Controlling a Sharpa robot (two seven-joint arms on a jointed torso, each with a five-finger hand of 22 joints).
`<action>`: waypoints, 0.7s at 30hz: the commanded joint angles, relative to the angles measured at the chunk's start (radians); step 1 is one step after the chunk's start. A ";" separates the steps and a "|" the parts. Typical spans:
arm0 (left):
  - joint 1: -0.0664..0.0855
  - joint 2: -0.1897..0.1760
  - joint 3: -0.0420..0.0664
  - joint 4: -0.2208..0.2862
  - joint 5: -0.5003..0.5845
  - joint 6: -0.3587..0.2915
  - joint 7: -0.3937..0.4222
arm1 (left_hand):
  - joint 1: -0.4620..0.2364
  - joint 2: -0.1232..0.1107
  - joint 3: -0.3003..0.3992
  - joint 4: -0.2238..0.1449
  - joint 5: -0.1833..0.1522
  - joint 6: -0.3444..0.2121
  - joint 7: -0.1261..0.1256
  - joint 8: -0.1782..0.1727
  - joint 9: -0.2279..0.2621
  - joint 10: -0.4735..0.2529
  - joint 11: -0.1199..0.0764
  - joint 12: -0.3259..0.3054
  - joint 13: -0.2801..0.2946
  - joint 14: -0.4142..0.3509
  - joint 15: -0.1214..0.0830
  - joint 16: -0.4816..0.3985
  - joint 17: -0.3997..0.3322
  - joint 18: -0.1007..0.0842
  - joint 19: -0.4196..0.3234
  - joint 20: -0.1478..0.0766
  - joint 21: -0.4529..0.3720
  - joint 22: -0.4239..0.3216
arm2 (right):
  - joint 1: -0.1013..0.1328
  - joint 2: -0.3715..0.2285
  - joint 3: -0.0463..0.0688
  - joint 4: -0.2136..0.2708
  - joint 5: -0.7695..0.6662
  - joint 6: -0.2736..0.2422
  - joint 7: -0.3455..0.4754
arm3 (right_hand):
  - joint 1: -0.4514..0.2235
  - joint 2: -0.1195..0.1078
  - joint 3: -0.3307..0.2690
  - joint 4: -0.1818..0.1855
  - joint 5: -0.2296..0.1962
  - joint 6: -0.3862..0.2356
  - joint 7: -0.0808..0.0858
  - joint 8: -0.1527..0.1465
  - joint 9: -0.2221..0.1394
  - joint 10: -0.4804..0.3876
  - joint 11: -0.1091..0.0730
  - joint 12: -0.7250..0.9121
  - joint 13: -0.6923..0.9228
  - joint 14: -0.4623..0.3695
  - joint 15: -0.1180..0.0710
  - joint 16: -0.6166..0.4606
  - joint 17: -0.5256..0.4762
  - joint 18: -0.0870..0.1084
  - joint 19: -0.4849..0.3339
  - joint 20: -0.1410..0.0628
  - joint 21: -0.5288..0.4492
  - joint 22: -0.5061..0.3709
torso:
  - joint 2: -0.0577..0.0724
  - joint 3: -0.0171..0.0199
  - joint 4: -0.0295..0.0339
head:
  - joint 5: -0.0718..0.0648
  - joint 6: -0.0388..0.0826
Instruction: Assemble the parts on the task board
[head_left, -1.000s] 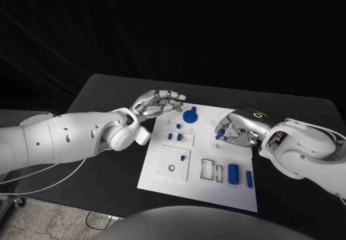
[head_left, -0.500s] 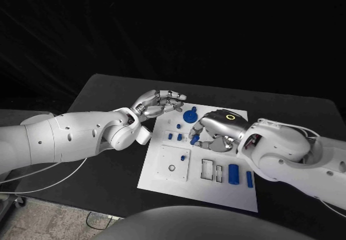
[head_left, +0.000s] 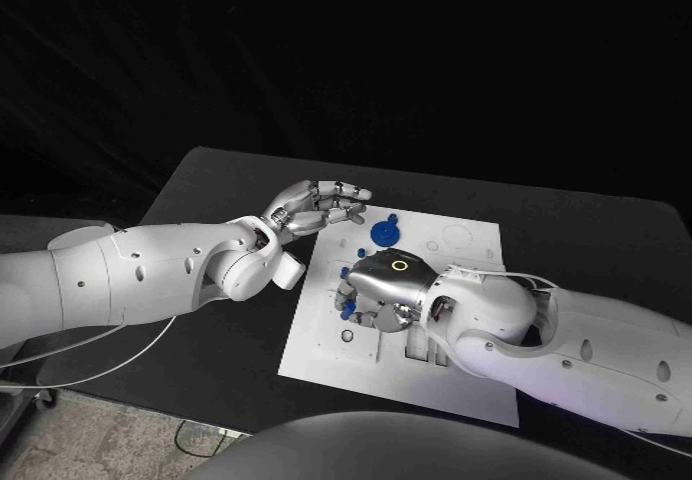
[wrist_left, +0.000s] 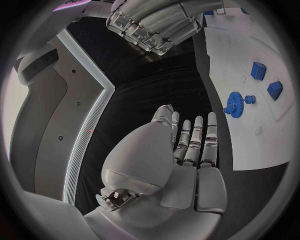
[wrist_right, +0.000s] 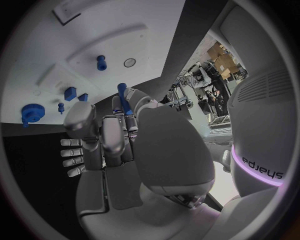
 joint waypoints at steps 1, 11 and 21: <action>0.000 0.001 0.001 0.001 0.031 0.018 0.005 | 0.008 0.006 0.006 0.002 0.008 -0.003 0.007 0.004 -0.001 -0.001 0.008 0.002 -0.002 0.000 0.008 0.006 -0.002 0.000 0.010 0.000 0.003 -0.001 | -0.013 0.014 0.001 -0.010 -0.049 0.031 0.017 | -0.002 -0.013 0.000 -0.007 0.005 -0.001 0.005 0.000 0.001 0.028 -0.019 0.000 0.000 0.001 -0.005 0.001 -0.001 -0.003 -0.002 -0.008 0.003 0.115 | 0.000 -0.0004 0.0013 | 0.002 0.000; 0.000 0.005 0.001 -0.001 0.035 0.022 0.007 | 0.009 0.009 0.009 0.002 0.012 -0.003 0.007 0.004 -0.002 0.000 0.008 0.002 -0.003 0.000 0.008 0.007 -0.002 0.000 0.010 0.000 0.003 -0.001 | -0.042 0.024 0.001 -0.020 -0.090 0.044 0.035 | -0.001 -0.017 0.003 -0.014 -0.002 -0.007 0.006 -0.005 0.003 0.031 -0.018 -0.001 0.001 -0.002 -0.005 -0.003 -0.005 -0.004 -0.003 -0.008 0.003 0.115 | -0.002 0.0002 0.0002 | 0.005 0.000; 0.000 0.009 0.001 -0.005 0.037 0.029 0.007 | 0.009 0.010 0.010 0.001 0.014 -0.003 0.007 0.004 -0.003 0.000 0.008 0.002 -0.003 0.000 0.009 0.007 -0.002 0.000 0.010 0.000 0.003 -0.001 | -0.061 0.023 0.001 -0.026 -0.141 0.047 0.044 | 0.000 -0.019 0.006 -0.019 -0.007 -0.009 0.005 -0.007 0.005 0.037 -0.020 0.001 0.004 -0.004 -0.006 -0.006 -0.009 -0.004 -0.004 -0.008 0.004 0.115 | -0.001 0.0009 0.0006 | 0.004 0.000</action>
